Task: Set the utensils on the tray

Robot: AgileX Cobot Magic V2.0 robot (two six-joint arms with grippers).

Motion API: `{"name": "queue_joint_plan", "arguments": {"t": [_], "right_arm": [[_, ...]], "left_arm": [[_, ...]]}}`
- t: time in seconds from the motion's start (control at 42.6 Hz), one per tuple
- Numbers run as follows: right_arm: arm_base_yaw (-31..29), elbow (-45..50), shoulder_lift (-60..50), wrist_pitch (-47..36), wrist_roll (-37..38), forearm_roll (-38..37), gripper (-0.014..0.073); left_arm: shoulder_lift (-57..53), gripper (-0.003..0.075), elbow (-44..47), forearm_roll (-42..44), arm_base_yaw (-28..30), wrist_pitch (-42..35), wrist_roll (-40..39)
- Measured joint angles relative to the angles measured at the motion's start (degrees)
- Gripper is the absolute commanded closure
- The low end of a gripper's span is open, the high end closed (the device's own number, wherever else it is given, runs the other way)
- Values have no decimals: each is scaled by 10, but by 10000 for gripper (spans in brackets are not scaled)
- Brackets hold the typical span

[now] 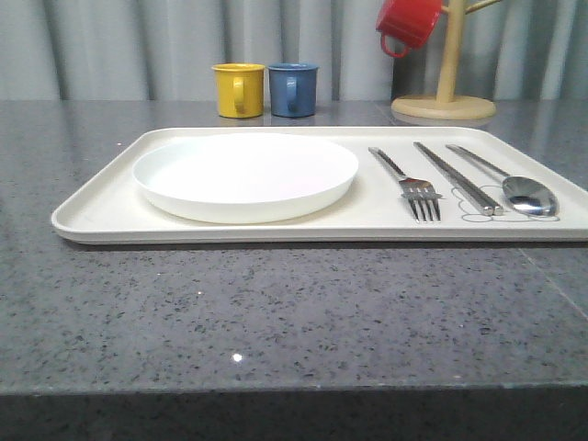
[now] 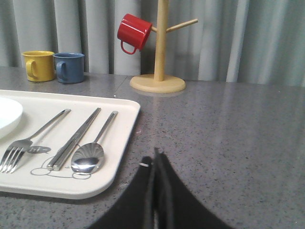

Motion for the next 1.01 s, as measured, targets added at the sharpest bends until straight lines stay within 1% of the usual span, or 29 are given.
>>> {"name": "queue_joint_plan", "arguments": {"t": [0.188,0.328,0.469,1.009], "right_arm": [[0,0,0,0,0,0,662],[0,0,0,0,37,-4,662],[0,0,0,0,48,-5,662],[-22,0,0,0,51,-6,662]], "left_arm": [[0,741,0,0,0,0,0],[0,741,0,0,0,0,0],[0,741,0,0,0,0,0],[0,741,0,0,0,0,0]]}}
